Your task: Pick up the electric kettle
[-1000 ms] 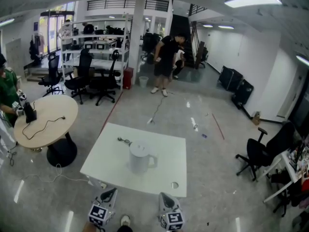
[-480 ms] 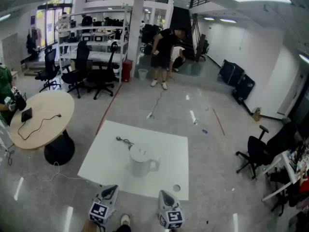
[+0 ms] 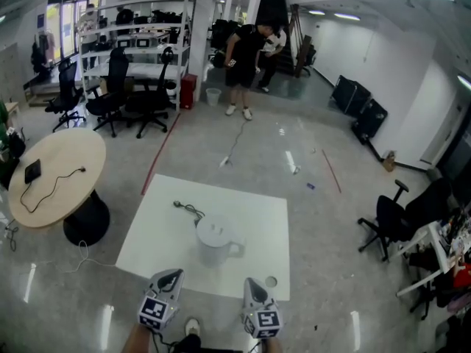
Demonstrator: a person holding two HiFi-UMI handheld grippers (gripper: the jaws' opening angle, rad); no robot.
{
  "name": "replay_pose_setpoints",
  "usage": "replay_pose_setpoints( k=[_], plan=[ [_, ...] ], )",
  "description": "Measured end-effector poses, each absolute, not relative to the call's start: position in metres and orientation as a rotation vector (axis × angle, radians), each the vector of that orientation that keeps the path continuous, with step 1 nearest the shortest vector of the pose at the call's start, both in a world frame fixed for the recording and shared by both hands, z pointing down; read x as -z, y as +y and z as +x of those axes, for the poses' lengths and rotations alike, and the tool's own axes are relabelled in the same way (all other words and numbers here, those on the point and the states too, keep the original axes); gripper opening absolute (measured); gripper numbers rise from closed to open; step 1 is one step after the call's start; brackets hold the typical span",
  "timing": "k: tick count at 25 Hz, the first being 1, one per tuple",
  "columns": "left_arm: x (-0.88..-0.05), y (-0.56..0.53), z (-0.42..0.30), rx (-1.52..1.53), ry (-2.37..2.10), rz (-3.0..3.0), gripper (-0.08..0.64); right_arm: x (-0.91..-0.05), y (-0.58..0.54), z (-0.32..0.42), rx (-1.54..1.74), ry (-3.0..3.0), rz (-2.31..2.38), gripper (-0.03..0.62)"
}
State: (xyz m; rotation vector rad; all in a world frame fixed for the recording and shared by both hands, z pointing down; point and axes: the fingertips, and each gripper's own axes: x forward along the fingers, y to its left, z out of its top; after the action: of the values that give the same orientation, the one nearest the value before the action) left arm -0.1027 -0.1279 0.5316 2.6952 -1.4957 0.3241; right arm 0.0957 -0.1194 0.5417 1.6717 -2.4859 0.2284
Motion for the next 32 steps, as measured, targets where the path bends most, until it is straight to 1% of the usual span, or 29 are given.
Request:
replay_pose_setpoints(
  k=[3,16,32],
  plan=[
    [-0.526,-0.139,-0.102,-0.288,-1.484,2.701,0.006,-0.539,-0.127,0.097,-0.224,-2.47,1.696,0.005],
    [-0.536,-0.174,-0.108,-0.344,-1.402,2.742,0.006,-0.544,-0.157,0.095,-0.226,-2.418,1.756,0.005],
    [-0.547,-0.203,-0.106,-0.317,-1.292,2.792,0.006,-0.549,-0.179,0.092,-0.204,-2.347,1.86,0.005]
  ],
)
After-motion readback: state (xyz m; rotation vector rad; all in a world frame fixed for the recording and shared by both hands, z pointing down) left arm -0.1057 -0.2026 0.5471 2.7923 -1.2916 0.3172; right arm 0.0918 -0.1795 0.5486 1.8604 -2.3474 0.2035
